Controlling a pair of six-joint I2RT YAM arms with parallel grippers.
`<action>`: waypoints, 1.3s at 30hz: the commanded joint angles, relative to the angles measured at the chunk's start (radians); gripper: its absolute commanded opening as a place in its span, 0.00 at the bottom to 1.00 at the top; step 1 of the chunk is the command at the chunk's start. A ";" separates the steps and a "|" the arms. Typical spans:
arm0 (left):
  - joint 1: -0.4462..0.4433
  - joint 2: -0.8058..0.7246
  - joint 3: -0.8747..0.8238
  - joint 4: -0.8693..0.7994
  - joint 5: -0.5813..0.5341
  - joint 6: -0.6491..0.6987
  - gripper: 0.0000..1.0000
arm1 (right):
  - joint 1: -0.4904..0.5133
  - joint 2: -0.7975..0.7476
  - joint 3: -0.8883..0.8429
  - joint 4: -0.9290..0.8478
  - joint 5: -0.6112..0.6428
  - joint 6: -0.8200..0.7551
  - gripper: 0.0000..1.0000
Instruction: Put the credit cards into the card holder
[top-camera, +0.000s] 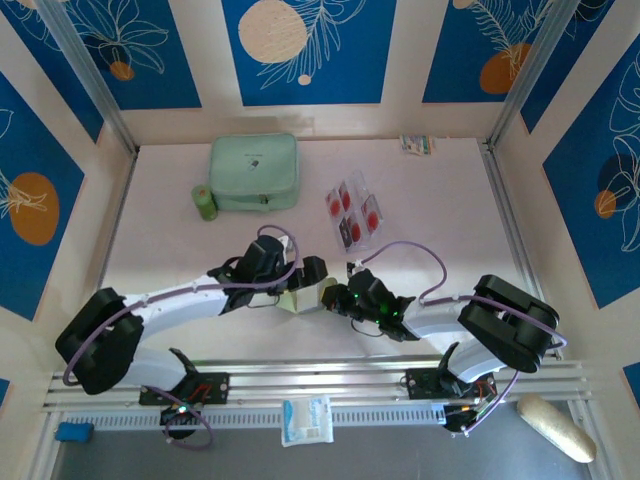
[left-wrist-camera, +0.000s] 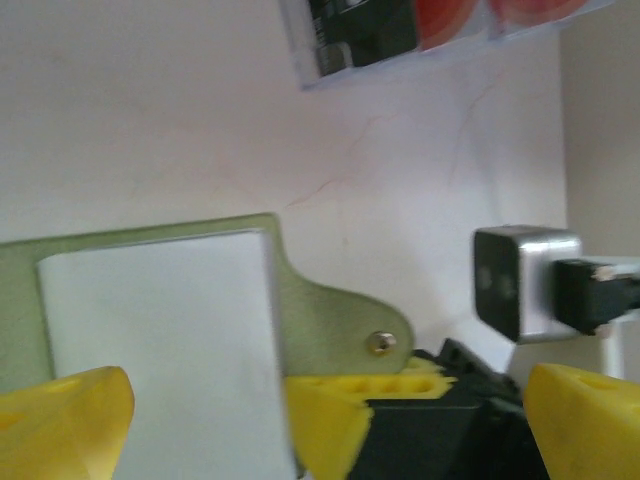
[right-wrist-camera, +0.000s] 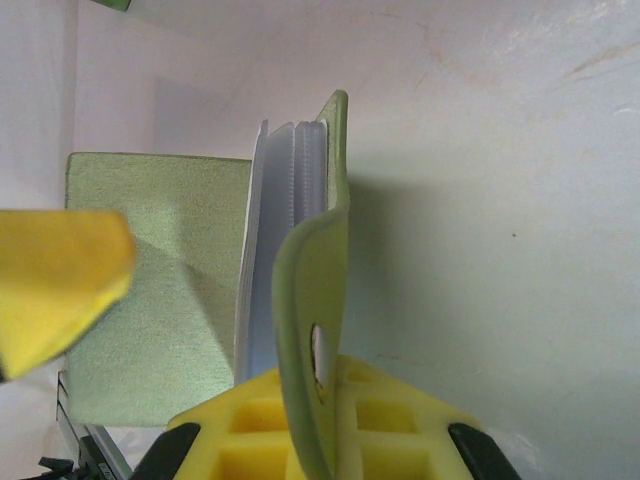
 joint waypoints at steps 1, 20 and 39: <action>0.003 0.021 -0.022 0.015 -0.022 0.056 1.00 | 0.009 0.008 0.000 0.035 0.029 0.010 0.00; 0.003 0.131 0.021 -0.118 -0.120 0.198 1.00 | 0.010 0.007 -0.012 0.045 0.035 0.021 0.00; 0.007 0.067 0.010 -0.231 -0.216 0.254 1.00 | 0.007 0.006 -0.024 0.047 0.045 0.035 0.00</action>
